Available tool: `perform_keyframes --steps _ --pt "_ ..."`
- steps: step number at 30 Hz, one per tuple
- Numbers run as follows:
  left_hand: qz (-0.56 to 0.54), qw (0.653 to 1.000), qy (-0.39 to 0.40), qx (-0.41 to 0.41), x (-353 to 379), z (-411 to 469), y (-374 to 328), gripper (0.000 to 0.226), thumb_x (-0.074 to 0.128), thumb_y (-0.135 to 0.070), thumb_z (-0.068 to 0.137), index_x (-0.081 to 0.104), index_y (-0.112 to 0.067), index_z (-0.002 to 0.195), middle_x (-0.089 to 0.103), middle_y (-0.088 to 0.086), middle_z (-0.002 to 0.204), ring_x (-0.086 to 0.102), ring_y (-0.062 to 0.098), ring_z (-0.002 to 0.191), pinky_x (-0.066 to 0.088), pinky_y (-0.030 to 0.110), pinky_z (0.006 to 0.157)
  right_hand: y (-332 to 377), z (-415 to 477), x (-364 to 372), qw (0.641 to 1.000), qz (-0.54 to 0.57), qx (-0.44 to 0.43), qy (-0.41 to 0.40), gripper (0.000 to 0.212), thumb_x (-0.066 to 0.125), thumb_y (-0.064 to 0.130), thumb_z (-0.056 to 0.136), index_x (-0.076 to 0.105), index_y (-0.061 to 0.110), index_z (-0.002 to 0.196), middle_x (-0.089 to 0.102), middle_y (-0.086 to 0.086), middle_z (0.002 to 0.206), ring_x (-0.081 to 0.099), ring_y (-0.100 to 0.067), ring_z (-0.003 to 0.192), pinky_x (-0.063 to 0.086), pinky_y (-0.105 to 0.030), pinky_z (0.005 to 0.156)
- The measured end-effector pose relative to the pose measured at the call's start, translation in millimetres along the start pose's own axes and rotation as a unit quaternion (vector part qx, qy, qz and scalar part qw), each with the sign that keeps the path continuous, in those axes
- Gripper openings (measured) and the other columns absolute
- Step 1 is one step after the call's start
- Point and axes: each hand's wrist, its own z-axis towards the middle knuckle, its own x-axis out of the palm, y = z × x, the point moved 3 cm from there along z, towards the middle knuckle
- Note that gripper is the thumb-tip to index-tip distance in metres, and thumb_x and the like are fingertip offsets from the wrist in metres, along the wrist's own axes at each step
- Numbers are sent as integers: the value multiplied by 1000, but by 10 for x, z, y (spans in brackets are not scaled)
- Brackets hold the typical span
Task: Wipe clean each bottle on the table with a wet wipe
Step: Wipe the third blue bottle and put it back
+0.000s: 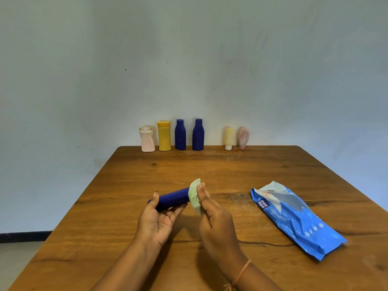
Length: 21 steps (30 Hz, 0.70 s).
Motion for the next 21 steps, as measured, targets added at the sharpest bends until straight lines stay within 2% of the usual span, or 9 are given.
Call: perform_keyframes --steps 4,6,9,11,13,15,18,21 --pt "39 999 21 -8 43 -52 -48 18 48 -21 94 46 -6 105 56 29 108 58 40 100 41 60 82 -21 116 -87 1000 10 -15 -15 53 39 -3 91 30 23 137 35 9 142 29 -2 135 23 -11 108" --pt "29 999 26 -12 48 -67 -40 25 49 -20 94 45 -5 114 55 30 113 58 41 99 41 61 82 -38 152 -118 1000 -1 -10 -13 56 40 -7 91 27 24 136 33 10 142 27 -1 135 22 -9 108" --pt "-17 1000 13 -14 11 -47 -17 33 47 -20 94 42 -6 124 51 30 122 54 42 107 37 61 91 -26 94 -56 999 -31 -22 -4 59 38 -6 92 20 27 137 27 13 142 22 1 135 20 -7 108" --pt "-27 1000 7 -9 -19 -36 1 26 46 -21 95 45 -6 117 51 30 121 55 41 105 38 59 92 -4 32 5 998 -43 -36 8 54 33 2 92 18 27 138 23 14 143 19 -1 138 20 -11 110" --pt "-6 1000 7 2 -28 -32 19 17 46 -21 95 47 -7 106 53 30 115 58 41 97 40 60 86 21 17 23 997 -46 -52 16 51 25 15 89 20 25 139 21 14 144 17 0 139 18 -13 112" --pt "13 1000 9 4 -9 -43 35 12 46 -19 96 47 -10 103 55 29 109 59 40 88 41 61 80 48 56 12 996 -47 -73 16 54 21 22 86 24 23 140 25 12 145 15 4 138 18 -17 113" --pt "3 1000 17 10 14 -58 2 14 46 -20 95 48 -10 106 55 29 108 59 40 87 40 62 81 34 137 -3 998 22 -60 -7 49 32 5 92 31 25 137 32 10 144 18 10 135 23 -20 112" --pt "-16 1000 24 4 6 -57 -46 21 47 -22 94 47 -6 107 54 28 112 59 38 93 39 60 88 -53 147 -19 994 109 11 -22 54 39 -6 94 36 34 130 40 9 140 27 12 129 29 -19 109"
